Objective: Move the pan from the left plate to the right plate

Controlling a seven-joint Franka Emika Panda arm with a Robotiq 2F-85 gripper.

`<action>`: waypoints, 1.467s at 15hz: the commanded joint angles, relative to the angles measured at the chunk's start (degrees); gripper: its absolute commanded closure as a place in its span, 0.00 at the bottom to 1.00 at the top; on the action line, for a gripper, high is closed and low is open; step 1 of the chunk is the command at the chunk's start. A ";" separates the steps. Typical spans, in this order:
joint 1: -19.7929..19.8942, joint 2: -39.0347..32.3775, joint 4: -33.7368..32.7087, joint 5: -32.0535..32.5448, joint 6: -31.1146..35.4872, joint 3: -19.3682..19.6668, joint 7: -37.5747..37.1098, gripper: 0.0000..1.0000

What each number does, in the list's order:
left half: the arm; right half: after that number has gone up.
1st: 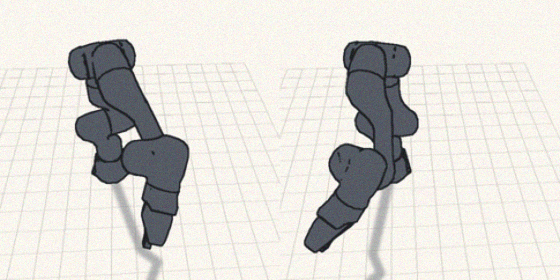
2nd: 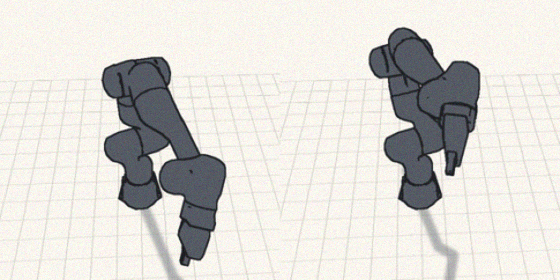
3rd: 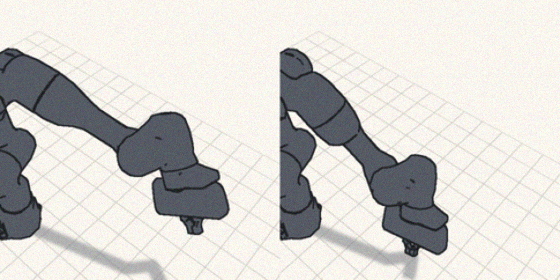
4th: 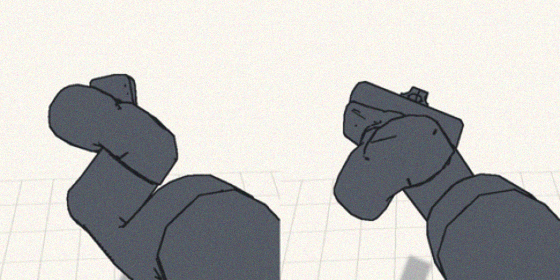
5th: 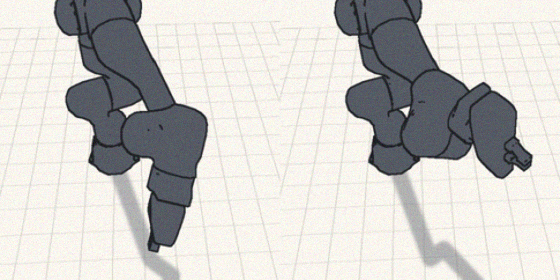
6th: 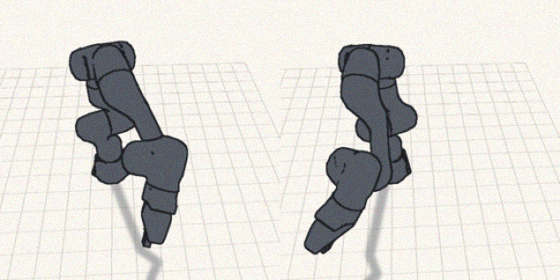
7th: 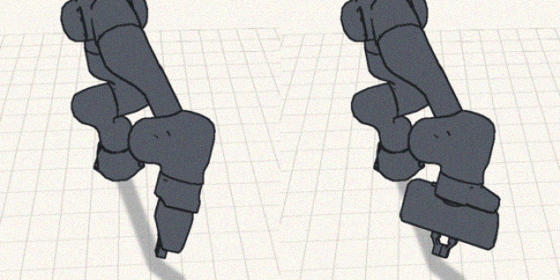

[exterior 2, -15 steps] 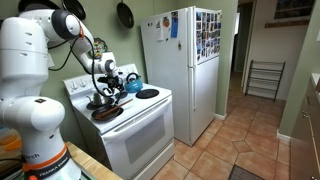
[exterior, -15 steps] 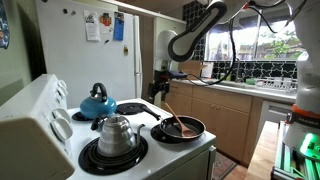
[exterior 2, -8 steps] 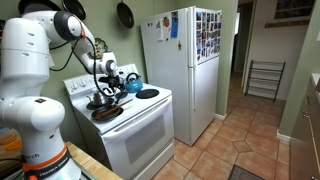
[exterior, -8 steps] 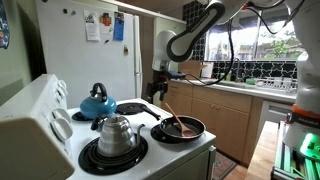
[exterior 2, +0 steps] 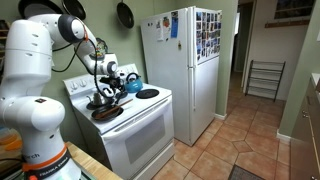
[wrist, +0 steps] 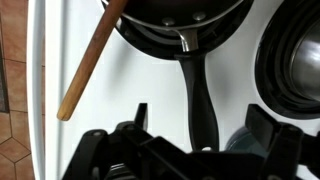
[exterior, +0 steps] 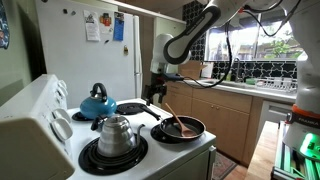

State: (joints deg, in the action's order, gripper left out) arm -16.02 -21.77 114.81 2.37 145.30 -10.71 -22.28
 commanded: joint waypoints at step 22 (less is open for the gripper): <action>-3.95 -5.83 -5.07 -1.62 -7.00 2.83 -1.62 0.31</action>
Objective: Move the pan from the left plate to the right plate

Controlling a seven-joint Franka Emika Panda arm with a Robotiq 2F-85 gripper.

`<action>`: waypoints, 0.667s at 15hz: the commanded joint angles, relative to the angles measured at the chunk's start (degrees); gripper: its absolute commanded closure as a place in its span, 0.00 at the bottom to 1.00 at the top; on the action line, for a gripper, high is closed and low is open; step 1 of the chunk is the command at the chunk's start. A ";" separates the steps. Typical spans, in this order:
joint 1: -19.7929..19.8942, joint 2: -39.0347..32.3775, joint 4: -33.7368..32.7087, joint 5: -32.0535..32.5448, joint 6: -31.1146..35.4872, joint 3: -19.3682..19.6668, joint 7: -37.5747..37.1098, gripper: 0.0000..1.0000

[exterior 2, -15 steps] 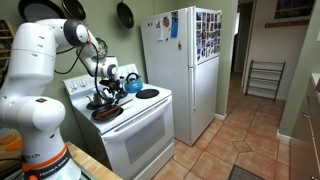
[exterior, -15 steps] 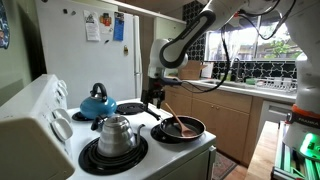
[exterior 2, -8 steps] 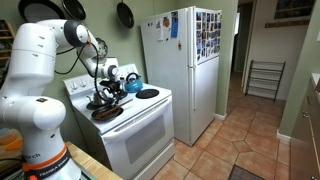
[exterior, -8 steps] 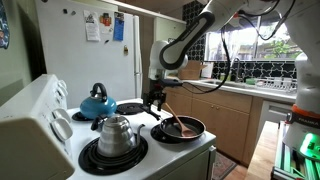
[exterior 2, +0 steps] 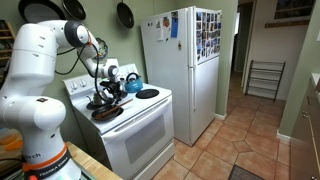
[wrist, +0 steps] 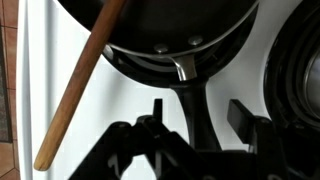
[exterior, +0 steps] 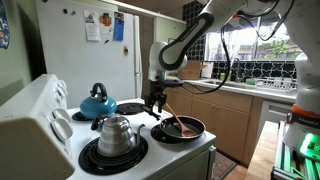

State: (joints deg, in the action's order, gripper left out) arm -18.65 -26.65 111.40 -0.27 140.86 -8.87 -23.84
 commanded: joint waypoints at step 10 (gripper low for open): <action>-1.86 -2.66 -4.87 6.31 -5.33 1.63 2.68 0.35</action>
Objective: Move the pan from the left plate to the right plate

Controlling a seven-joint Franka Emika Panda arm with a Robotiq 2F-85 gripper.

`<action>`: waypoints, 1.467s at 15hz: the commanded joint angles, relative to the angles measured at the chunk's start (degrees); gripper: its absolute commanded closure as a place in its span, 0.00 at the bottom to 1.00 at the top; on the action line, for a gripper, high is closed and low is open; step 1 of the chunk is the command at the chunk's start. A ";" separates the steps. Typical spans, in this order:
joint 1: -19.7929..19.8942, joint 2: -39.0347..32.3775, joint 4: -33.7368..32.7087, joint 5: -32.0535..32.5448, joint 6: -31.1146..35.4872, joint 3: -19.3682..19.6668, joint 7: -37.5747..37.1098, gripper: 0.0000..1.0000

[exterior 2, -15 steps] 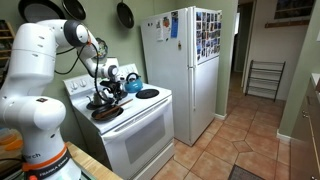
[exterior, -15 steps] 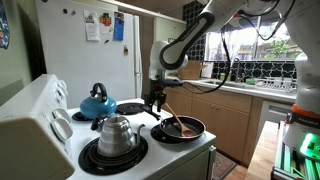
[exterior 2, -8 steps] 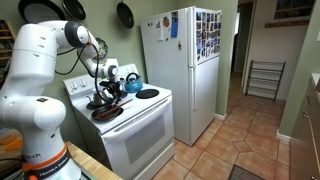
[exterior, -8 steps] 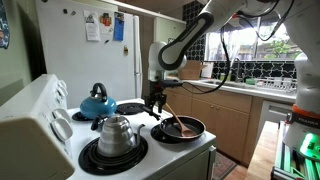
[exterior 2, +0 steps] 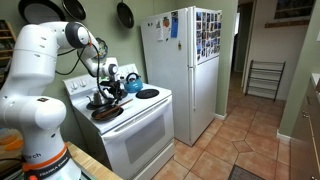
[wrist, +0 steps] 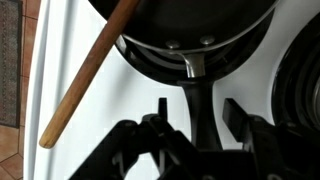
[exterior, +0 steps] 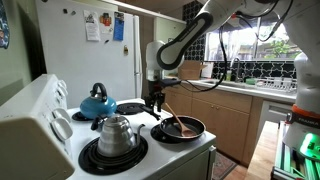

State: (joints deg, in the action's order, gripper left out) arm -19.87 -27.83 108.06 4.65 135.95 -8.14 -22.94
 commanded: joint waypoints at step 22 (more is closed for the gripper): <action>-0.08 -2.07 -5.28 0.00 -1.77 0.62 6.85 0.93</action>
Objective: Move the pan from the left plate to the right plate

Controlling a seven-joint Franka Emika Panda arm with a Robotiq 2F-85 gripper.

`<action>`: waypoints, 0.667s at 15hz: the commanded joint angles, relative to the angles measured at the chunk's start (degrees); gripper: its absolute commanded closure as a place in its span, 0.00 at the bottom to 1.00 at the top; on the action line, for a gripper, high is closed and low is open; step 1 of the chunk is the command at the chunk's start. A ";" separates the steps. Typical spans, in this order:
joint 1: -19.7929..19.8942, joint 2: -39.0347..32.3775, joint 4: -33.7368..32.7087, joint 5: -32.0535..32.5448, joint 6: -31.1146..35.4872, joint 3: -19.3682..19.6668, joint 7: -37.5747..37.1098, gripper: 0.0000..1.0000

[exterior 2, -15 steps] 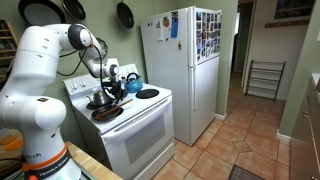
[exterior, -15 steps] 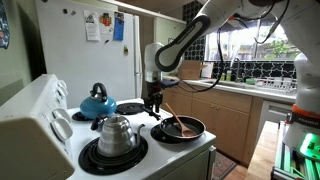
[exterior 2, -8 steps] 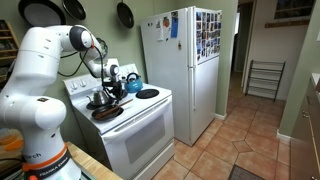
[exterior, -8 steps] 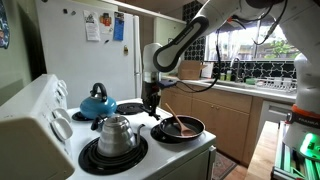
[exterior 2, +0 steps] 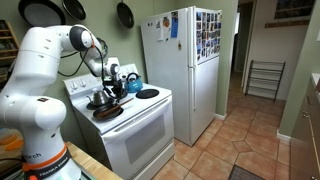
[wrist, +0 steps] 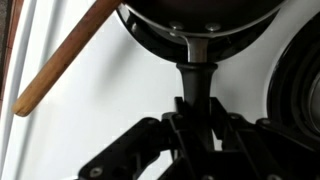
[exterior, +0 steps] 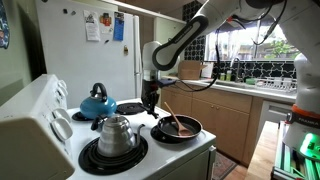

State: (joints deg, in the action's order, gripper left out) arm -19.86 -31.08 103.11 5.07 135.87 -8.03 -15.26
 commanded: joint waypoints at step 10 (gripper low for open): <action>1.11 2.45 -2.11 -5.33 -10.88 2.83 -12.54 0.93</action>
State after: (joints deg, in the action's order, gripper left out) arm -18.64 -29.63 101.59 1.51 129.30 -6.46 -22.33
